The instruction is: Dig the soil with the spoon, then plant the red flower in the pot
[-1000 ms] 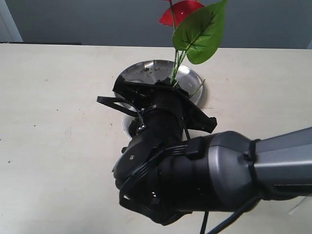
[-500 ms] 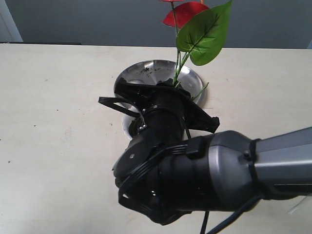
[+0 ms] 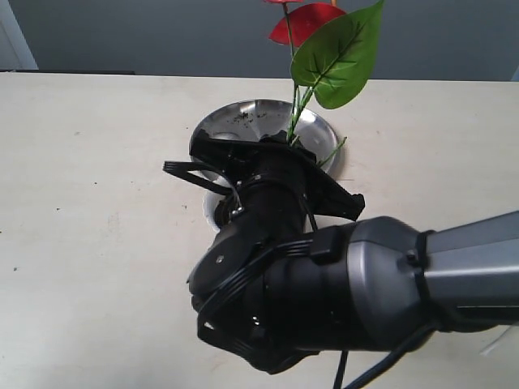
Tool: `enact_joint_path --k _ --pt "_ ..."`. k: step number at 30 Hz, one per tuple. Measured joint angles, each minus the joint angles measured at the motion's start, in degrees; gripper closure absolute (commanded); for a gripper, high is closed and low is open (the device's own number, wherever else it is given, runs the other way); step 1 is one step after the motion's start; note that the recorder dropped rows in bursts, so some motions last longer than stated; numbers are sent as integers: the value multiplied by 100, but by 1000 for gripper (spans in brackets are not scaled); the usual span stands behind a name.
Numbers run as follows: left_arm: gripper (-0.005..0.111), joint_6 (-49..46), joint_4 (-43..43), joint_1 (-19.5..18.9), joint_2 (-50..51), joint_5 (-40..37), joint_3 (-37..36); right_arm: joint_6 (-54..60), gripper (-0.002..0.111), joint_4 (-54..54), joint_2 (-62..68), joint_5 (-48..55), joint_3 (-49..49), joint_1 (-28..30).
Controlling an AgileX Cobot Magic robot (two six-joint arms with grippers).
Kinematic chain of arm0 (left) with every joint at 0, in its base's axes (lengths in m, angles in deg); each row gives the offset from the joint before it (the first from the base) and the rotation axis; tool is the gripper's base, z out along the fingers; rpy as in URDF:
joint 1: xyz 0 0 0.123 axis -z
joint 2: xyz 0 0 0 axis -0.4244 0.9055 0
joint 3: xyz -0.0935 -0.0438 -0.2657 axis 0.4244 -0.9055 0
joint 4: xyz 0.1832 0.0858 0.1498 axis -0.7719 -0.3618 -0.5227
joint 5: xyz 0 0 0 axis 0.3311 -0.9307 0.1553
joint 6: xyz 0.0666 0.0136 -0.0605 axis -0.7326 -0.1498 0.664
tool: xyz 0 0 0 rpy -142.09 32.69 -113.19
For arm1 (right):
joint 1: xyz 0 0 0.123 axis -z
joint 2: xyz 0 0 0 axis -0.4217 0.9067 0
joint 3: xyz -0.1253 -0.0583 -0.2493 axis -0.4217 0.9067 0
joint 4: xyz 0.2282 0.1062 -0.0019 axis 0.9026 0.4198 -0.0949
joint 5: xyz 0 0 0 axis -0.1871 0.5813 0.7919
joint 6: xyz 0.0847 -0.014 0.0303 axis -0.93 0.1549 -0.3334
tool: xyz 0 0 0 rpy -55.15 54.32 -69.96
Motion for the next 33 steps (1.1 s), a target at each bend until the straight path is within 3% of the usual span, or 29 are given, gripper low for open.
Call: enact_joint_path --k 33 --pt "106 0 0 0 0 0 0 117 107 297 -22 -461 -9 -41"
